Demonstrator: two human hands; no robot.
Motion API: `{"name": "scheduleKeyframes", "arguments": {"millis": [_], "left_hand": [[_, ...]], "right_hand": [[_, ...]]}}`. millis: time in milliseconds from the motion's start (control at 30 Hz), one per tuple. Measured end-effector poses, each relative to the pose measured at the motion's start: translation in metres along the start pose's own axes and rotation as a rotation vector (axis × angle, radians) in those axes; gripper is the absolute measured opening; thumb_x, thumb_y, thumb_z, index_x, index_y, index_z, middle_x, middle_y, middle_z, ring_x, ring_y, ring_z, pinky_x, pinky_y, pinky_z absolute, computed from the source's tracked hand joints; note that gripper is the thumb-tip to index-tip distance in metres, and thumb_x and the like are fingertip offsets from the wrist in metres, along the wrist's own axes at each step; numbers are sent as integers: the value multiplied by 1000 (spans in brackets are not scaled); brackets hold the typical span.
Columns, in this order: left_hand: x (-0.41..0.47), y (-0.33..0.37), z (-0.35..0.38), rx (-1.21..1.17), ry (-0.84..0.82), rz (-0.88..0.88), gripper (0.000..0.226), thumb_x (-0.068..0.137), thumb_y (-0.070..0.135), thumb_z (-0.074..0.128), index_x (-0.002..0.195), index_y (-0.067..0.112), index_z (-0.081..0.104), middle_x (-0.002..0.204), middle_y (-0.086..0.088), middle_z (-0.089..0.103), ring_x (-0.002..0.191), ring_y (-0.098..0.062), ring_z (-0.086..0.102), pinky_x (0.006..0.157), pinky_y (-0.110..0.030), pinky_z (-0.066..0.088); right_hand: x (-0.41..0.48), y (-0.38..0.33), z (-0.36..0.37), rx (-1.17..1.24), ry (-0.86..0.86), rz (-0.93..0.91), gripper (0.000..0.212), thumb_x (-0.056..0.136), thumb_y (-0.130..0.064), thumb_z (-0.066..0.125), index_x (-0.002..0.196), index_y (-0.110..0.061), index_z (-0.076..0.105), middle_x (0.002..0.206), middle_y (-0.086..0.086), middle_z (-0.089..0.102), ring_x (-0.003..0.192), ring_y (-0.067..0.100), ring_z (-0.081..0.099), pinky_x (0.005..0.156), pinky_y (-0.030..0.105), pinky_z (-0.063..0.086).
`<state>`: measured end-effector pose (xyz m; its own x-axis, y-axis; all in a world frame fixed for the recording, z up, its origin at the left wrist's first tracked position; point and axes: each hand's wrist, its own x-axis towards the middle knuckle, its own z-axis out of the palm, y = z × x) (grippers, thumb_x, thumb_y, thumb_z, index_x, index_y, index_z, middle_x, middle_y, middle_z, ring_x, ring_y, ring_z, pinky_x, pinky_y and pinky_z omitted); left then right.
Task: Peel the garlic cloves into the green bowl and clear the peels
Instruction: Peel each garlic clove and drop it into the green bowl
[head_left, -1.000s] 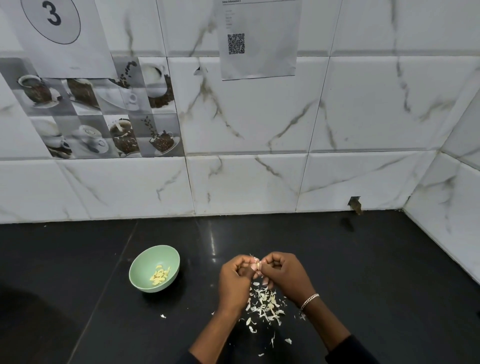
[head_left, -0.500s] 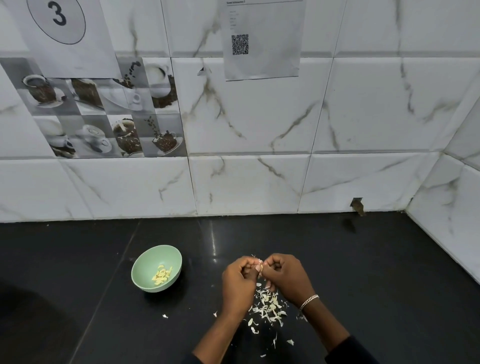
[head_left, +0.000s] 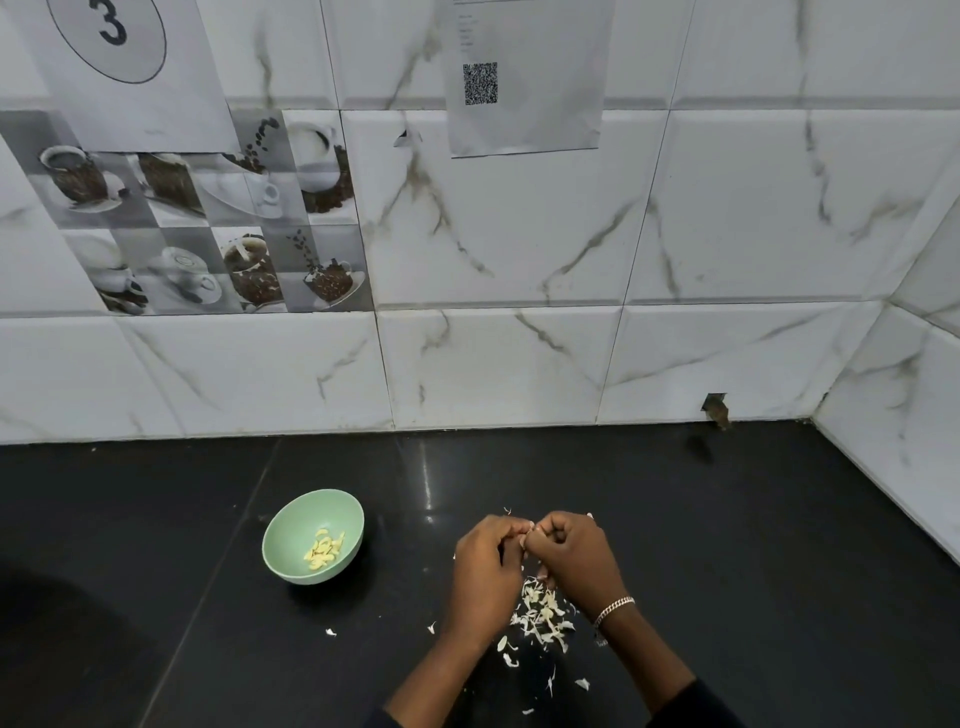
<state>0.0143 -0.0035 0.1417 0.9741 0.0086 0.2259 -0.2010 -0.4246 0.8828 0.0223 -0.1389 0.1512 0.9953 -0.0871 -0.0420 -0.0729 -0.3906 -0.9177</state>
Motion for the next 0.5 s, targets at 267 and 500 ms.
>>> {"name": "scheduleKeyframes", "arguments": {"millis": [267, 500], "left_hand": [[7, 1, -9, -12, -72, 15, 22, 89, 6, 70, 98, 24, 78, 89, 15, 69, 88, -2, 65, 73, -9, 47], [3, 10, -8, -91, -16, -15, 20, 92, 7, 67, 99, 25, 73, 85, 11, 73, 82, -3, 69, 72, -14, 52]], "right_hand": [[3, 5, -2, 73, -43, 4, 14, 83, -12, 68, 70, -7, 69, 50, 7, 62, 44, 18, 57, 45, 26, 44], [2, -1, -4, 205, -50, -21, 32, 69, -37, 71, 69, -5, 67, 69, 27, 68, 48, 26, 53, 42, 25, 41]]}}
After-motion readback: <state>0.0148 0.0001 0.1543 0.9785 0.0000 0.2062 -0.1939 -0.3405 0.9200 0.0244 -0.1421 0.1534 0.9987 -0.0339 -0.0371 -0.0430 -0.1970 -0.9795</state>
